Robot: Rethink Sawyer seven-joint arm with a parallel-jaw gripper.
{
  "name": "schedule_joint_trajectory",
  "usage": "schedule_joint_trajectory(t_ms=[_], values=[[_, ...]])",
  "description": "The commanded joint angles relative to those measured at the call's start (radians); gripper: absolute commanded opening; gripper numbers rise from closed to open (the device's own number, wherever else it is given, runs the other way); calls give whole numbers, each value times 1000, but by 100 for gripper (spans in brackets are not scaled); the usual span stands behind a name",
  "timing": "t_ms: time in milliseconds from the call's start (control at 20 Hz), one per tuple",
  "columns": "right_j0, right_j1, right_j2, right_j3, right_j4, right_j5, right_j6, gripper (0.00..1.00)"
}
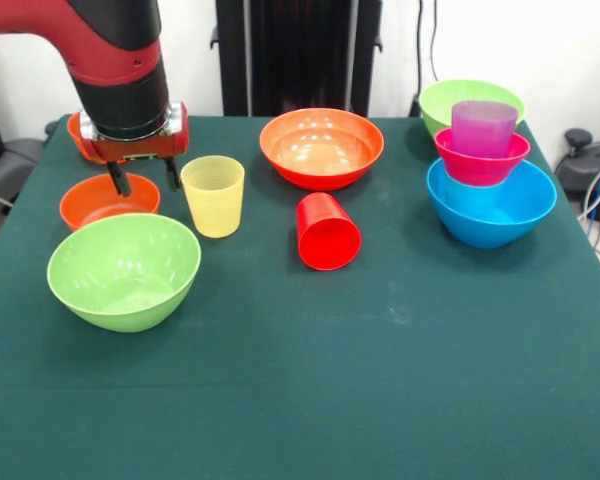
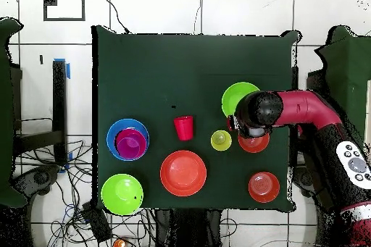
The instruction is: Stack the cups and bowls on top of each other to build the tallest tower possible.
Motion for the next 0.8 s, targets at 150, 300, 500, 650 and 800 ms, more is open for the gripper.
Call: schedule_joint_trajectory(t_ms=[150,300,500,650,800], values=[[48,65,-36,-6,-96,-120,-166,100],[66,54,-42,-26,-111,-107,-185,100],[90,36,-50,-51,-106,-55,-194,100],[96,42,-55,-40,-113,-77,-174,100],[106,59,-64,-45,-123,-93,-161,100]])
